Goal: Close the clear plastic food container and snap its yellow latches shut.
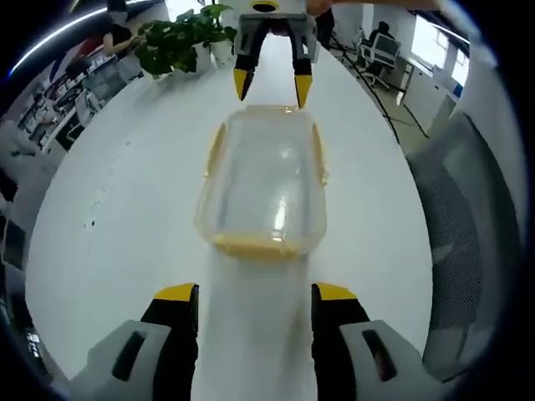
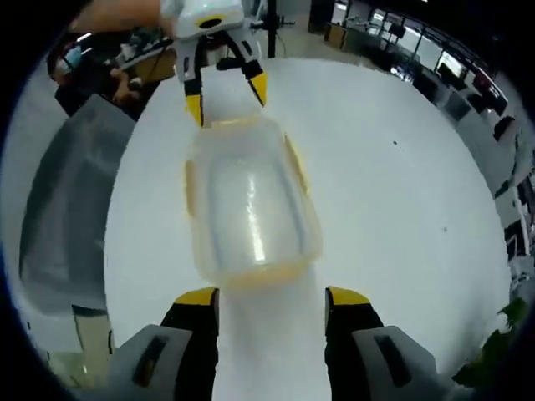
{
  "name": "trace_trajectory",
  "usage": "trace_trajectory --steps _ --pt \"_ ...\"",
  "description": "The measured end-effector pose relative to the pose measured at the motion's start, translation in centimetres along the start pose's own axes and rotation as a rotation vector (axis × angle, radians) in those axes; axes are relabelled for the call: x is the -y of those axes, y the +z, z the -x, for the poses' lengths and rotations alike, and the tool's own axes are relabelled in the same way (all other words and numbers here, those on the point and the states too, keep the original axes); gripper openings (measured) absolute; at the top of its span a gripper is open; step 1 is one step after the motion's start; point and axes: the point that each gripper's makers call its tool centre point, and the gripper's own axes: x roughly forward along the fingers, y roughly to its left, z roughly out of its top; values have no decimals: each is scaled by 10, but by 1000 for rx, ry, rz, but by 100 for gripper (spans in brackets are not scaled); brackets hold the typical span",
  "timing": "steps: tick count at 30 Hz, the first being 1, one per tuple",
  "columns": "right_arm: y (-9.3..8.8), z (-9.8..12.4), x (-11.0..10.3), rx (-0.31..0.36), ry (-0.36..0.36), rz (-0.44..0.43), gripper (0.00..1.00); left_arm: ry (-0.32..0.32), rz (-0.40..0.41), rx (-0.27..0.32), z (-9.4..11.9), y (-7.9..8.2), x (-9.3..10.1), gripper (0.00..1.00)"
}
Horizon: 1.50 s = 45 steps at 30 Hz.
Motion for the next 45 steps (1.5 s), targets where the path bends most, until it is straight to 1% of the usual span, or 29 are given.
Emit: trace_trajectory --steps 2,3,4,5,6,7,9,11,12,14,16,20,22,23,25,26,27,28,29,30,32,35,36,38,39,41,42,43,45 --pt "1 1 -2 12 1 -45 49 4 1 2 2 1 0 55" --pt "2 1 -3 16 -4 -83 49 11 18 7 4 2 -1 55" --pt "2 2 -3 19 -5 -95 49 15 45 13 5 3 -1 55" --pt "5 2 -4 39 -6 -138 49 28 78 28 6 6 -3 55" --pt "7 3 -4 51 -8 -165 48 35 92 40 8 9 -5 55" --pt "11 4 -3 70 -12 -203 48 38 125 61 9 13 -4 55" --pt "17 5 -4 100 -15 -255 48 41 164 81 11 18 -4 56" --pt "17 5 -3 97 -25 -270 47 53 172 80 12 21 -5 56" --pt "19 6 -3 100 -32 -292 47 61 195 84 13 22 -5 56" --pt "23 6 -5 110 -41 -326 46 63 261 118 13 28 -4 56" --pt "25 5 -6 115 -47 -335 45 56 276 132 13 31 -2 56" --pt "28 5 -5 137 -73 -404 44 78 309 124 12 31 0 56" --pt "27 6 1 145 -117 -447 43 77 368 146 11 35 1 56" --pt "27 6 1 144 -125 -442 43 76 389 163 10 38 2 56" --pt "27 4 0 140 -129 -470 43 87 415 156 9 37 2 56" --pt "28 4 0 144 -131 -482 43 101 431 154 8 36 0 56" --pt "29 3 -1 149 -131 -499 43 126 473 156 8 35 -2 56" --pt "29 2 -1 149 -133 -516 43 137 489 159 8 35 -4 56" --pt "27 2 0 145 -141 -534 43 166 525 173 8 35 -8 55" --pt "28 1 0 150 -145 -539 43 174 543 176 9 36 -8 55" --pt "27 0 -2 150 -143 -568 42 181 551 177 8 37 -8 54" --pt "27 -1 -1 162 -159 -594 41 187 606 168 5 36 -4 53" --pt "30 -1 -1 181 -152 -632 41 187 633 177 4 37 -4 53" --pt "30 -2 -1 196 -150 -666 40 179 695 178 0 36 0 52" --pt "26 -4 0 183 -150 -679 39 178 707 179 0 36 0 51" --pt "26 -7 -2 187 -140 -696 38 174 754 191 -3 37 2 50" --pt "23 -8 -3 177 -141 -712 38 166 776 185 -5 35 3 50" --pt "22 -9 -3 175 -137 -723 38 167 789 193 -6 36 2 50" --pt "21 -12 -6 170 -117 -760 38 150 827 195 -9 37 4 50"
